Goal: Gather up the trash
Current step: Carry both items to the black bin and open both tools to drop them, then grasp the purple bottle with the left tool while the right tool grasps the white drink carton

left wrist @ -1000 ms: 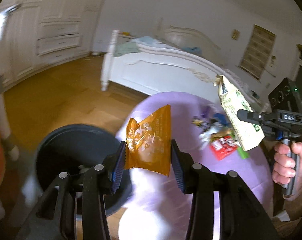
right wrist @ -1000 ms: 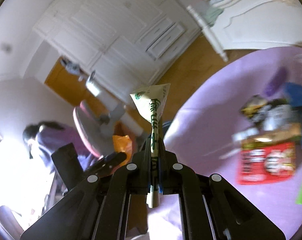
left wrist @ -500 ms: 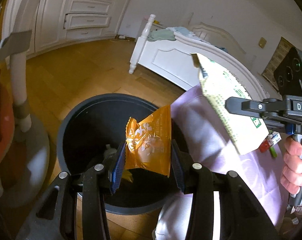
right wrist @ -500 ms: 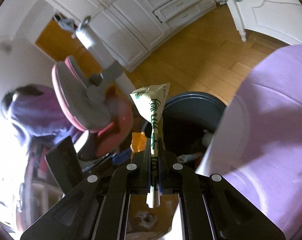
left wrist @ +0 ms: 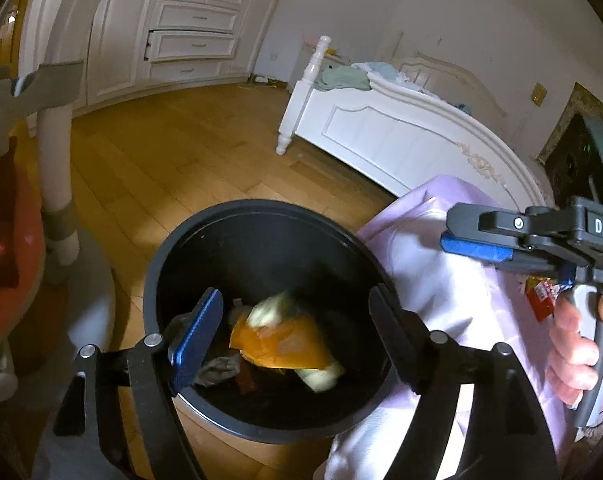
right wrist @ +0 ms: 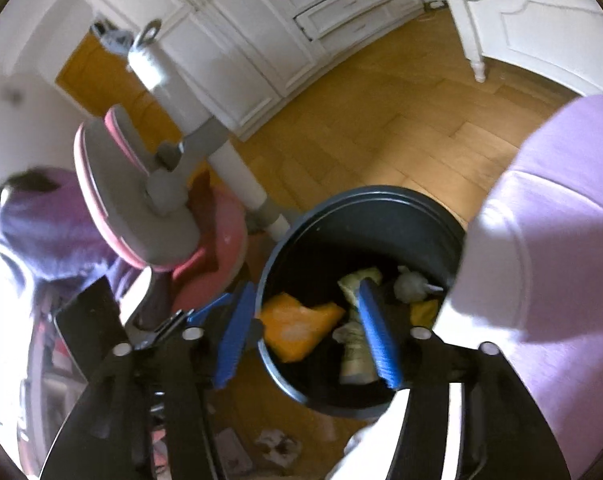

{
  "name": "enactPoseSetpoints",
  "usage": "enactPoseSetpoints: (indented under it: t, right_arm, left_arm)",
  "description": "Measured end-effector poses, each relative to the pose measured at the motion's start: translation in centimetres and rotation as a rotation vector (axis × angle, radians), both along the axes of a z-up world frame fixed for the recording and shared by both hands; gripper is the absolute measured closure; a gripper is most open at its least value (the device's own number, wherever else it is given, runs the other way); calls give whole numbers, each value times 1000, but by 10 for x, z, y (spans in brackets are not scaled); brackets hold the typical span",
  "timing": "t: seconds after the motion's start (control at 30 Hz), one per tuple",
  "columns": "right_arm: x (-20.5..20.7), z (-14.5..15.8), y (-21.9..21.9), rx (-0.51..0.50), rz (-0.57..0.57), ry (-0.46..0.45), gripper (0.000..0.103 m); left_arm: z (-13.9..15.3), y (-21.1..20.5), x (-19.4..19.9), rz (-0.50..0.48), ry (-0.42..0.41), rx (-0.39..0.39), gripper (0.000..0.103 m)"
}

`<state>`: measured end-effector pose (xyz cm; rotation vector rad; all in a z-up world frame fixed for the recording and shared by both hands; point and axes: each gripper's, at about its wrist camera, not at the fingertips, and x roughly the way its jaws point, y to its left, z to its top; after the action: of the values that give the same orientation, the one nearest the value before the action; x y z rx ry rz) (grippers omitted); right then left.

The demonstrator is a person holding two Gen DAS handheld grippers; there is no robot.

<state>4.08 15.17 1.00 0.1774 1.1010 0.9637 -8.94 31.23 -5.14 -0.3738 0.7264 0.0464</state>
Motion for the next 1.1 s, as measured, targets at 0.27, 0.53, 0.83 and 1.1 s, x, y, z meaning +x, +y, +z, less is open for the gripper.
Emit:
enactPoseSetpoints:
  t: [0.27, 0.53, 0.83, 1.1]
  right_arm:
    - [-7, 14, -58, 63, -68, -24, 46]
    - [-9, 38, -130, 88, -171, -105, 46]
    - [2, 53, -277, 67, -485, -203, 27]
    - [35, 29, -385, -101, -757, -168, 27]
  left_arm:
    - [21, -36, 10, -87, -27, 21, 27]
    - [44, -103, 35, -226, -53, 40, 27]
    - [57, -193, 84, -397, -34, 86, 27]
    - [68, -262, 156, -538, -16, 118, 27]
